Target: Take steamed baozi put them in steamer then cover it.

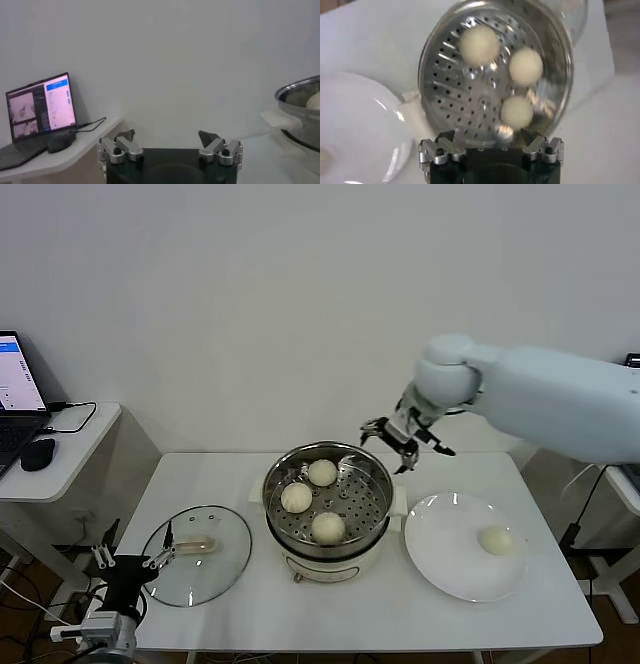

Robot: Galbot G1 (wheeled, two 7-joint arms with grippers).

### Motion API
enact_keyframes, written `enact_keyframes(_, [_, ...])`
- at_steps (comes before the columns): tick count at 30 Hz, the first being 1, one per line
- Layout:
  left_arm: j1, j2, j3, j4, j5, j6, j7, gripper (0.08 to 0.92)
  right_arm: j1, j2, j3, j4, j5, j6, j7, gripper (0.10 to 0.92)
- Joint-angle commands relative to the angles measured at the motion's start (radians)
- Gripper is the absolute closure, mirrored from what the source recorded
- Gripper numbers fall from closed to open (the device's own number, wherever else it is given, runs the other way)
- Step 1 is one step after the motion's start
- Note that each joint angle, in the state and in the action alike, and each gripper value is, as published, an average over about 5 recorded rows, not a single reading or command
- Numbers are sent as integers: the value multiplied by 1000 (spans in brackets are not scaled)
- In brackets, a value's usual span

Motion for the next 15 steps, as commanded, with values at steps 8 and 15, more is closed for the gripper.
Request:
enact_keyframes(8, [-11,13,32,4,2,6,2,177,-261,-404,171,13,-64,-125,-111,203])
enact_keyframes(15, [-1,11,29,8,5,6,2,177,-615,-422,490,-97,-209,-47,-99,203])
